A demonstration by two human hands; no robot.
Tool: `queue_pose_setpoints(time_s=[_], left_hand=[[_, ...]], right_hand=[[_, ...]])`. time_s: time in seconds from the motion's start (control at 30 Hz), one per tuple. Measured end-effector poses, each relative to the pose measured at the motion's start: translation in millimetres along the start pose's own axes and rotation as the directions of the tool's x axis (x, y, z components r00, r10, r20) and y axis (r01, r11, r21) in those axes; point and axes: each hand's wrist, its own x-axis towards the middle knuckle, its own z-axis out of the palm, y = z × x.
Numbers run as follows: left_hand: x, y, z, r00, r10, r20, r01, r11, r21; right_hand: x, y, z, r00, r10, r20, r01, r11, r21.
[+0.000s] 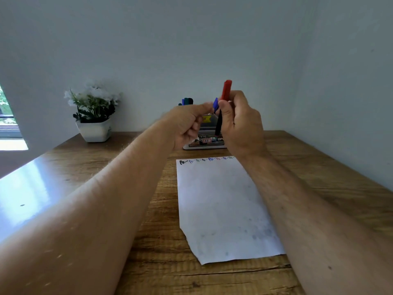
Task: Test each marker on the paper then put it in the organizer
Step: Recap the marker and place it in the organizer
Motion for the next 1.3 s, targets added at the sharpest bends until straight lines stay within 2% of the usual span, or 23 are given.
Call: queue_pose_setpoints(time_s=[0.1, 0.23, 0.37, 0.67, 0.97, 1.13, 1.3], left_hand=[[0, 3, 4, 0.974, 0.223, -0.047, -0.227, 0.969, -0.097], [-3, 5, 8, 0.946, 0.324, 0.029, -0.315, 0.933, -0.172], [3, -1, 3, 0.948, 0.317, -0.005, -0.313, 0.935, -0.166], [9, -8, -4, 0.958, 0.285, -0.016, -0.284, 0.946, -0.155], [4, -3, -2, 0.953, 0.275, -0.129, -0.298, 0.928, -0.225], [1, 1, 2, 0.934, 0.345, -0.094, -0.357, 0.903, -0.24], [3, 0, 1, 0.919, 0.381, -0.098, -0.392, 0.911, -0.129]], right_hand=[[-2, 6, 2, 0.996, 0.04, 0.079, -0.038, 0.999, -0.026], [-3, 15, 8, 0.978, 0.081, 0.19, -0.069, 0.995, -0.073], [-2, 15, 7, 0.969, 0.103, 0.223, -0.088, 0.993, -0.075], [0, 13, 2, 0.961, 0.196, 0.195, -0.167, 0.974, -0.153], [6, 3, -6, 0.958, 0.179, 0.223, -0.113, 0.954, -0.278], [3, 2, -9, 0.968, 0.186, 0.168, -0.153, 0.97, -0.191], [0, 4, -17, 0.98, 0.155, 0.124, -0.128, 0.97, -0.205]])
